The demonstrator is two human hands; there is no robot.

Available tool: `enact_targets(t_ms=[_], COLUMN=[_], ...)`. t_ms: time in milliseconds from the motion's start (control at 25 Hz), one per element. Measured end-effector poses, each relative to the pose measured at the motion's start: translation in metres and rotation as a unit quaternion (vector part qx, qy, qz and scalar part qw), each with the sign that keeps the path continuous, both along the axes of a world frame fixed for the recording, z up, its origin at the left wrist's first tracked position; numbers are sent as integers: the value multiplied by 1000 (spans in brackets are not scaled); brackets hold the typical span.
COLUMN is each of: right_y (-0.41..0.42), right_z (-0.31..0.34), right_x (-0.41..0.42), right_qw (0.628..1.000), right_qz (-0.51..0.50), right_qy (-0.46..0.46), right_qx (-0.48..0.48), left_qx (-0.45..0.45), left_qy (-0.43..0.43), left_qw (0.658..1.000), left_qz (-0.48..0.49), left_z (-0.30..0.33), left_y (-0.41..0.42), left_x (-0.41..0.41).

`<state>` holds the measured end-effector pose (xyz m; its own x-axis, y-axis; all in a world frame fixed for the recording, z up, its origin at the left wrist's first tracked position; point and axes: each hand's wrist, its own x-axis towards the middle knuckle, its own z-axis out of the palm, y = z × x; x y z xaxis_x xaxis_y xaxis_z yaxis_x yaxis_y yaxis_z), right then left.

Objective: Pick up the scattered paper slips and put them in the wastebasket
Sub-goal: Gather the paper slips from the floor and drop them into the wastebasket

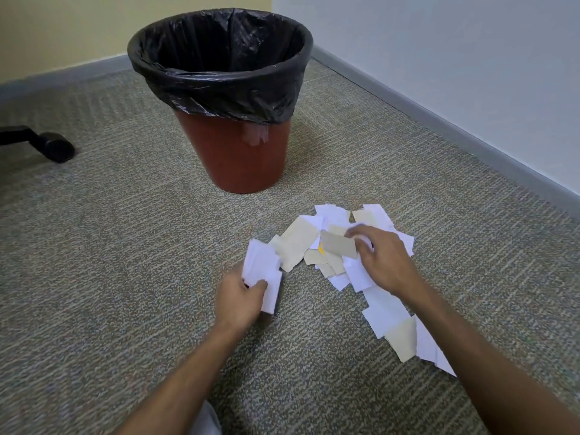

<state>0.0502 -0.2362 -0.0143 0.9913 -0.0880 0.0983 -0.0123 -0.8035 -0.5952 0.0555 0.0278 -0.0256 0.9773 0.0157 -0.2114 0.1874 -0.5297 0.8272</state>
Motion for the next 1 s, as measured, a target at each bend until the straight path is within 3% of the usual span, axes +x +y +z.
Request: enact_targets(t_ms=[120,240,440,600,800,880,1000], right_y=[0,-1,-2,-7,-30,-36,-40], right_z=[-9,-11,-20,-15,-5,0,-4], right_x=[-9,-16,-22,-31,-36,-42,-56], right_qw=[996,989,988,951,882,886,959], right_qz=[-50,-85,-132,-172,-257,-268,-226], right_qy=[47,98,52,27,15,13,35], right_qx=[48,75,59,256,396,378,168], left_qx=[-21,20,23,13,59,59,38], left_qy=[53,22,16,14,26,35,38], left_qw=[998,999,997,995,983,982,988], left_qz=[-24,-44,-75,-101,-170,-178,-147], left_z=[-5,-7,-18,-31,-25,-23,-22], left_y=[-7,-6,-8,-23,-44,-47,-47], left_x=[-6,0,24,60,94,99,95])
